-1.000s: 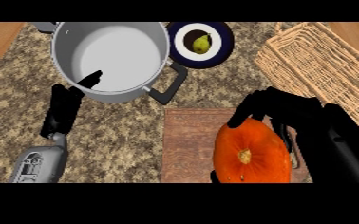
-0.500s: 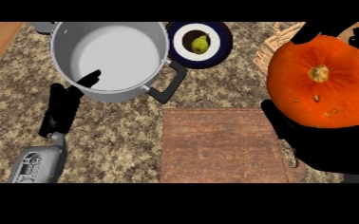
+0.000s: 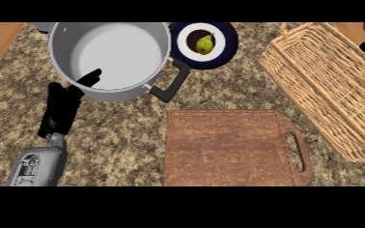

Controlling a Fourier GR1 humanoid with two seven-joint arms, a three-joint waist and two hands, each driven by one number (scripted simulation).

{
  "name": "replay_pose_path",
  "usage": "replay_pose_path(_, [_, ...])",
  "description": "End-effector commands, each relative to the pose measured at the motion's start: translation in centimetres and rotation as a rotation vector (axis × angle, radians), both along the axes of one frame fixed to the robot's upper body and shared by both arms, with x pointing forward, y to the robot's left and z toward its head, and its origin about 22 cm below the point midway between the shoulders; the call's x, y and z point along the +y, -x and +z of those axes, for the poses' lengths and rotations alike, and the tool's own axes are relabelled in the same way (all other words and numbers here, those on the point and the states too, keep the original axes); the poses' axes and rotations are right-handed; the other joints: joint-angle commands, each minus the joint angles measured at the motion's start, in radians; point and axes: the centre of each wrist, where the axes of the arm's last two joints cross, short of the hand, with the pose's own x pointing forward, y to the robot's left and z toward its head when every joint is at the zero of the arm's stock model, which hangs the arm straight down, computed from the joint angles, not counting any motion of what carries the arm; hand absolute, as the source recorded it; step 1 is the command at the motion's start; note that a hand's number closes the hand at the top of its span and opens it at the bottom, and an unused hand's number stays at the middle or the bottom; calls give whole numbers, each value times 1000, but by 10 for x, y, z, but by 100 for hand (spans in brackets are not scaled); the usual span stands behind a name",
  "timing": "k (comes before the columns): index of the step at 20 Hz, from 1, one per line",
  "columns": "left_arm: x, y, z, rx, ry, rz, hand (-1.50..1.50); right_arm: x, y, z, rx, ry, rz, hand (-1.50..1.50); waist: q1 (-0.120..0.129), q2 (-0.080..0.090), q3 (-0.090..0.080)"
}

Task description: Pick the squash from the cutting board and place it in the basket

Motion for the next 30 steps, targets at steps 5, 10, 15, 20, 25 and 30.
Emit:
replay_pose_path(5, [7, -1, -3, 2, -15, -6, 0, -78, -34, -18, 37, 57, -79, 150, 9, 3, 1])
replay_pose_path(10, [-13, 5, -9, -19, -1, -20, 0, -123, -56, -28, 73, 24, 21, 150, 18, 5, 1])
replay_pose_path(15, [-14, 12, -12, -7, 3, -13, 0, -120, -79, -80, 94, 46, 32, 150, 18, 3, 1])
replay_pose_path(20, [-5, -6, 3, 1, -14, -1, 0, -137, -88, -104, 137, 16, 38, 150, 9, 1, 1])
replay_pose_path(25, [-5, -9, -2, -11, 6, -26, 0, -145, -108, -118, 238, -182, -16, -150, 16, 5, 1])
replay_pose_path(30, [-10, -12, -3, -12, -4, -11, 0, -149, -100, -171, 195, -263, 14, -150, 4, 2, 1])
